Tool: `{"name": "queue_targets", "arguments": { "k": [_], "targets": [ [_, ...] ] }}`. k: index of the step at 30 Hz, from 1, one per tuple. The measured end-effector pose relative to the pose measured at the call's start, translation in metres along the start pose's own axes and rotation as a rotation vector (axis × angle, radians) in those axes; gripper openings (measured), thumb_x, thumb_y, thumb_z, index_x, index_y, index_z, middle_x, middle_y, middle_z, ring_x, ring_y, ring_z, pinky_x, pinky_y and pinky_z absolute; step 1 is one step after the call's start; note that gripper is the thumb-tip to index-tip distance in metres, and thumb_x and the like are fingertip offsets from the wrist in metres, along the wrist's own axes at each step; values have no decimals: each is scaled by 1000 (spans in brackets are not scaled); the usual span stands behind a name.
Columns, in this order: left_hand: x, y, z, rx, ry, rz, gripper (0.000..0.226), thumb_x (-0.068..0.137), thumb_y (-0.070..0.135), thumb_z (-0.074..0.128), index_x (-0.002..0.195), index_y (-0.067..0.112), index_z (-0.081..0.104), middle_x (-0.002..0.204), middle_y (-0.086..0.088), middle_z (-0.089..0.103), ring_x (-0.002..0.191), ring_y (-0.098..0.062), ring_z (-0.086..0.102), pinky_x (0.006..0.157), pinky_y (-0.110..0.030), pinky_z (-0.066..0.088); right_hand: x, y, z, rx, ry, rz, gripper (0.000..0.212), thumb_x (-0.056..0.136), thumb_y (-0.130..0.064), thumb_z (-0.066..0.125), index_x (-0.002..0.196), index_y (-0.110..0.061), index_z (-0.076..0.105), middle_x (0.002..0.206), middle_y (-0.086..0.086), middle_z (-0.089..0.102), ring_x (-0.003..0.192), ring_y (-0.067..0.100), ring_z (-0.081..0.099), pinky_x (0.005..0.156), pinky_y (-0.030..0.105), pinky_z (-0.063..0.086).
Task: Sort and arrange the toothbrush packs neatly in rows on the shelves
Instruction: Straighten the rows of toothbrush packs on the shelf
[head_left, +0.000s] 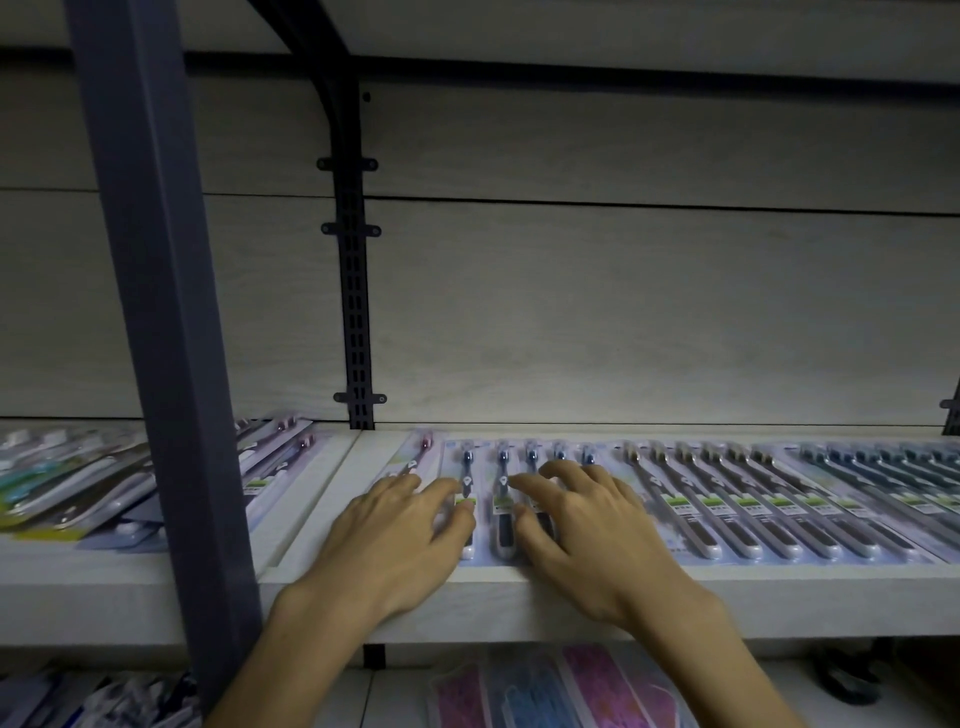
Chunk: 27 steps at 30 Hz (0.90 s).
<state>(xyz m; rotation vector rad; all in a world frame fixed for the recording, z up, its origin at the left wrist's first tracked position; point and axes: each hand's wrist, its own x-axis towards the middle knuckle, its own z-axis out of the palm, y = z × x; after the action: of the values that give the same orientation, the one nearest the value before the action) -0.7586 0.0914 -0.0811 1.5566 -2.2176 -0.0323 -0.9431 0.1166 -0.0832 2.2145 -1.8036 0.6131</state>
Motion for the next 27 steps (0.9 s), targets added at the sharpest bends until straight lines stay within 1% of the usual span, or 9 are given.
{"name": "queue_targets", "arguments": {
  "k": [4,6,10,14,19,24,27],
  "targets": [
    [-2,2,-3,15,3,15,45,94,53,24,134,39,40,134,10,49,124,-13,42,99,-31,37,3,-3,1,13,-9,-14,77,74,-57,-1,136,-39,41,133,-8,47,120,20,42,102,35,32],
    [-3,3,-5,34,8,6,45,94,54,23,135,40,37,136,9,48,125,-15,42,100,-31,36,4,-4,2,14,-12,-16,78,73,-57,-1,135,-39,41,132,-8,47,120,20,42,101,35,32],
    [-5,2,-10,51,-54,-44,50,94,59,18,141,45,27,147,6,38,135,-17,32,106,-34,28,6,-6,3,20,-15,-13,78,71,-57,0,134,-40,42,131,-9,48,119,20,43,100,35,32],
    [-5,-3,-11,71,-95,-93,56,90,66,15,143,46,22,150,4,34,140,-19,24,111,-37,24,7,-8,3,43,-13,-23,77,72,-57,3,134,-38,44,131,-7,49,119,22,44,99,36,34],
    [-4,-14,-9,119,-151,-153,62,87,71,9,144,47,14,153,1,29,141,-28,19,112,-44,21,9,-11,4,45,-24,-33,71,77,-55,6,135,-39,42,136,-7,47,122,20,42,103,36,33],
    [-2,-24,-9,134,-197,-222,71,81,75,-1,146,48,4,158,-1,18,144,-34,6,116,-51,9,10,-13,5,56,-26,-39,78,72,-58,0,135,-39,42,135,-9,47,120,18,42,102,34,32],
    [-1,-29,-10,149,-194,-255,72,79,76,-4,146,48,2,158,-3,18,144,-36,7,116,-53,8,11,-14,6,58,-17,-46,77,73,-58,1,134,-38,44,133,-9,48,118,18,43,101,34,33]
  ]
}}
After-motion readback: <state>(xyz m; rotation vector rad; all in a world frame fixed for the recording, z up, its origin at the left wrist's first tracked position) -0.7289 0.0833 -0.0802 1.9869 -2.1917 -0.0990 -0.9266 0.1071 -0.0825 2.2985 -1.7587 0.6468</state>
